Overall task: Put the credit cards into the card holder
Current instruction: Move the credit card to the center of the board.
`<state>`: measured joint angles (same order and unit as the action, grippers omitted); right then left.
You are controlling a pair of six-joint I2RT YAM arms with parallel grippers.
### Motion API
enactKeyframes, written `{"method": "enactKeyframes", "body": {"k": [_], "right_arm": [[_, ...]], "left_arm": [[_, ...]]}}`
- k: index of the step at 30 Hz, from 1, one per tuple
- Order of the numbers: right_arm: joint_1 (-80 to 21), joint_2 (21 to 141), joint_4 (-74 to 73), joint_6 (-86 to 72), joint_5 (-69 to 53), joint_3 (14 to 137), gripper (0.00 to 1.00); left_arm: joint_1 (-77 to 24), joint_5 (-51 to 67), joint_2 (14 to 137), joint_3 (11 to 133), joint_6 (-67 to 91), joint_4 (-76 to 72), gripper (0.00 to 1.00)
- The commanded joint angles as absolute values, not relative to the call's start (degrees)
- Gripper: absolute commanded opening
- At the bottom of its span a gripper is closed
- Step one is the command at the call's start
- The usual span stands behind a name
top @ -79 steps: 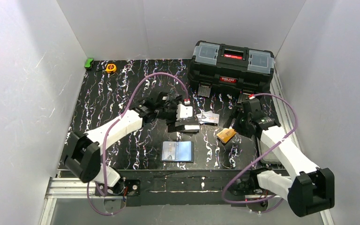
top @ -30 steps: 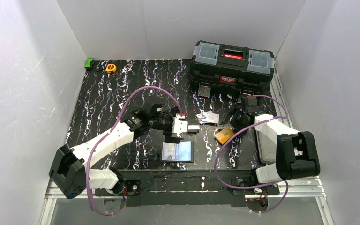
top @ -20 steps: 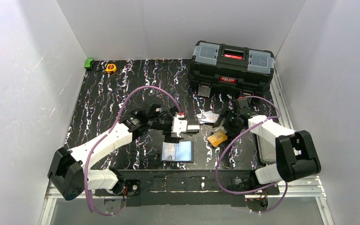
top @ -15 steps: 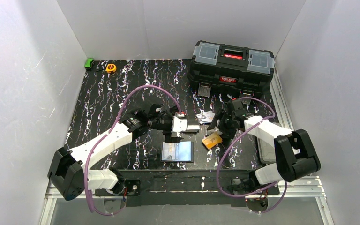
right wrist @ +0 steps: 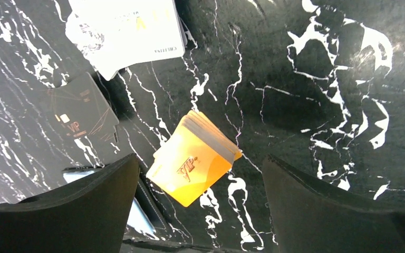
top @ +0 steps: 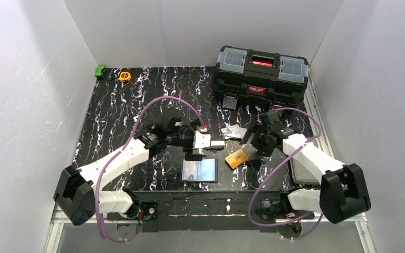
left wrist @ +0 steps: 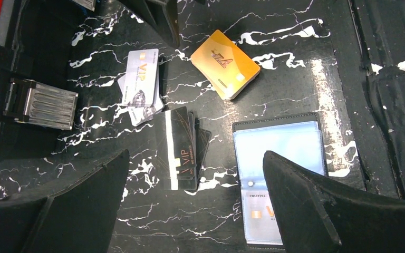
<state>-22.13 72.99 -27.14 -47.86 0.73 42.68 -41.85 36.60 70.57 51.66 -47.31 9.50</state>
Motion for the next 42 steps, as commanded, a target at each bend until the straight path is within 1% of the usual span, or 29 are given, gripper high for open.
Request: {"method": "enactKeyframes", "body": {"k": [1,5,10,16,25,33,42], "right_arm": [[-22.1,70.1,-30.1,-51.2,0.5,39.9,0.94],[-22.9,69.8,-26.3,-54.9,-4.5,36.1,0.96],[-24.3,69.7,-24.7,-56.6,-4.4,35.6,0.98],[-24.6,69.8,-18.4,-59.6,-6.6,32.1,0.98],[-25.4,73.6,-17.3,-60.2,-6.6,33.1,0.99],[-25.5,79.2,-10.0,-60.4,-8.7,33.5,0.98],[-25.5,84.0,-8.0,-58.7,-9.6,38.1,0.98]], "left_arm": [[-41.9,37.3,68.5,50.8,-47.3,9.4,0.98],[-41.9,37.0,68.3,50.8,-47.2,9.1,0.98],[-42.0,37.2,68.2,50.8,-46.2,8.9,0.98],[-42.0,37.3,68.2,51.1,-46.1,8.7,0.98],[-41.9,36.8,67.9,50.5,-45.9,7.8,0.98],[-42.0,36.2,68.1,50.3,-45.3,7.8,0.98],[-41.8,34.8,68.3,49.3,-46.1,8.1,0.98]]}}
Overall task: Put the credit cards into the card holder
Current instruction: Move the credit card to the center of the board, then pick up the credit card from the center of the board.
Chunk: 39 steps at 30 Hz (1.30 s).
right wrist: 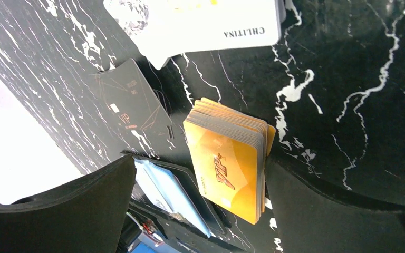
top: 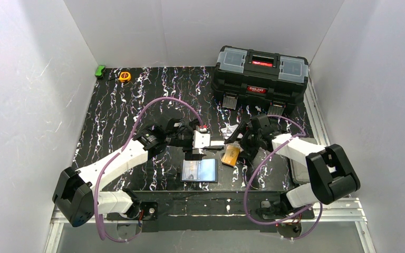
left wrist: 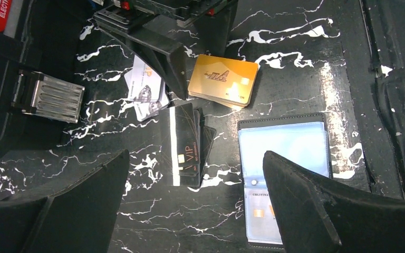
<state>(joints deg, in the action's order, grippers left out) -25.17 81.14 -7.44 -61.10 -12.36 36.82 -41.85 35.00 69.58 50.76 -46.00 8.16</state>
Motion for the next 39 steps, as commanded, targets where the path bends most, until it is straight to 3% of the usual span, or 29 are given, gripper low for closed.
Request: {"method": "enactKeyframes", "body": {"k": [1,12,24,35,39], "right_arm": [[-25.5,84.4,-8.1,-58.4,-9.8,38.8,0.99],[-24.2,71.6,-9.1,-57.9,-10.5,31.1,0.98],[-22.2,71.2,5.4,-55.9,-20.6,23.3,0.89],[-19.7,72.6,10.0,-56.8,-22.3,20.3,0.88],[-18.9,72.6,11.0,-58.0,-22.4,18.7,0.81]], "left_arm": [[-41.7,34.6,68.5,49.0,-45.9,7.5,0.98],[-41.6,37.1,76.9,48.5,-47.6,-1.8,0.98],[-44.9,36.8,93.3,52.8,-52.7,-13.2,0.66],[-48.7,34.1,98.3,54.7,-54.0,-16.1,0.60],[-49.3,32.1,100.9,55.1,-53.4,-17.1,0.61]]}}
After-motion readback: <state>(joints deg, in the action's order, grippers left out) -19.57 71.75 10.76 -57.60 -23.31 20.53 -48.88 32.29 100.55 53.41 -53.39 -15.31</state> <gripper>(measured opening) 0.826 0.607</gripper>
